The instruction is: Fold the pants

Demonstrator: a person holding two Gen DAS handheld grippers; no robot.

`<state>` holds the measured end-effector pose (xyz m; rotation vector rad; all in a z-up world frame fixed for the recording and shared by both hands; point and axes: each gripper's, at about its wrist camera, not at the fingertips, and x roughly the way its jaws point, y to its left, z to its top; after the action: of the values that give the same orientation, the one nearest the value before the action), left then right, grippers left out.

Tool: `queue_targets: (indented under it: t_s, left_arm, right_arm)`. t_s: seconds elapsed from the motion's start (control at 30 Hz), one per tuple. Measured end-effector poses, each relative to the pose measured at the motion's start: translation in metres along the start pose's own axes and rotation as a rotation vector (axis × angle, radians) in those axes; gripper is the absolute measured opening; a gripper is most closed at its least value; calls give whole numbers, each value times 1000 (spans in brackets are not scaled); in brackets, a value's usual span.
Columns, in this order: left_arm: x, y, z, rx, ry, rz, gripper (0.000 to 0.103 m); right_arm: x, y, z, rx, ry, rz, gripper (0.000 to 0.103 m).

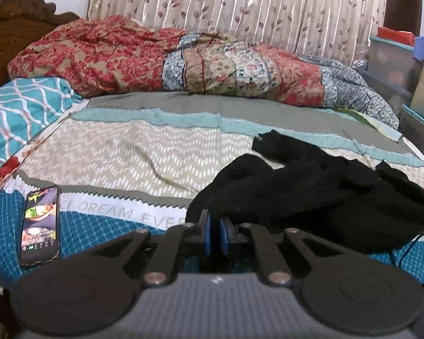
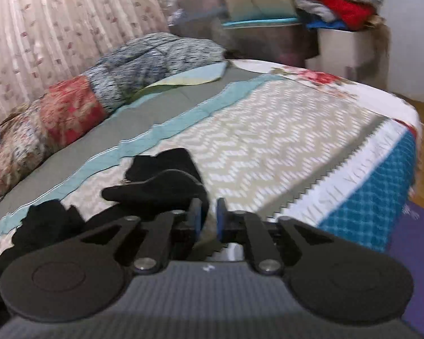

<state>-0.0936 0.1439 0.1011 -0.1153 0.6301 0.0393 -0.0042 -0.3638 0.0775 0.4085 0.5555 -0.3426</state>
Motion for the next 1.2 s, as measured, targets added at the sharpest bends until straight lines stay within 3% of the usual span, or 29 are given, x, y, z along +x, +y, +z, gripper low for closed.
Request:
queue_targets:
  t_s: [0.07, 0.13, 0.23, 0.3, 0.4, 0.5, 0.57, 0.63, 0.67, 0.7, 0.73, 0.87, 0.93, 1.07, 1.2]
  left_arm:
    - [-3, -4, 0, 18, -20, -2, 7]
    - [-3, -6, -1, 30, -31, -2, 7]
    - [-2, -6, -2, 26, -35, 0, 7]
    - [-3, -6, -3, 22, -37, 4, 8]
    - [-6, -9, -5, 21, -43, 12, 8]
    - [-7, -12, -5, 24, -46, 20, 8]
    - [-7, -13, -3, 24, -50, 26, 8]
    - [-8, -13, 2, 18, -60, 32, 8]
    - [-9, -13, 6, 15, -67, 33, 8]
    - [-10, -12, 11, 14, -79, 32, 8]
    - [-10, -10, 17, 13, -91, 30, 8]
    - [-8, 3, 54, -21, -146, -9, 7]
    - [-3, 11, 82, -48, -180, -52, 7]
    - [18, 11, 143, -42, -280, -126, 7]
    - [74, -10, 194, 35, -323, -143, 7]
  right_arm:
    - [-13, 5, 7, -5, -78, -6, 25]
    - [-20, 23, 10, -69, -109, 72, 25]
    - [-3, 70, 18, -208, -13, 275, 29]
    - [25, 113, 17, -281, 97, 427, 42]
    - [71, 190, 2, -491, 190, 550, 58]
    - [117, 260, -26, -687, 311, 574, 79]
    - [151, 292, -45, -804, 356, 490, 79]
    - [179, 305, -60, -865, 422, 434, 64]
    - [189, 303, -59, -859, 445, 441, 32]
    - [192, 297, -50, -813, 440, 458, 12]
    - [189, 286, -39, -746, 426, 480, 11]
    - [153, 216, 53, -288, 239, 582, 10]
    - [126, 181, 97, -128, 132, 604, 10]
    - [75, 145, 147, -48, -89, 613, 10]
    - [98, 146, 165, -70, -148, 536, 10]
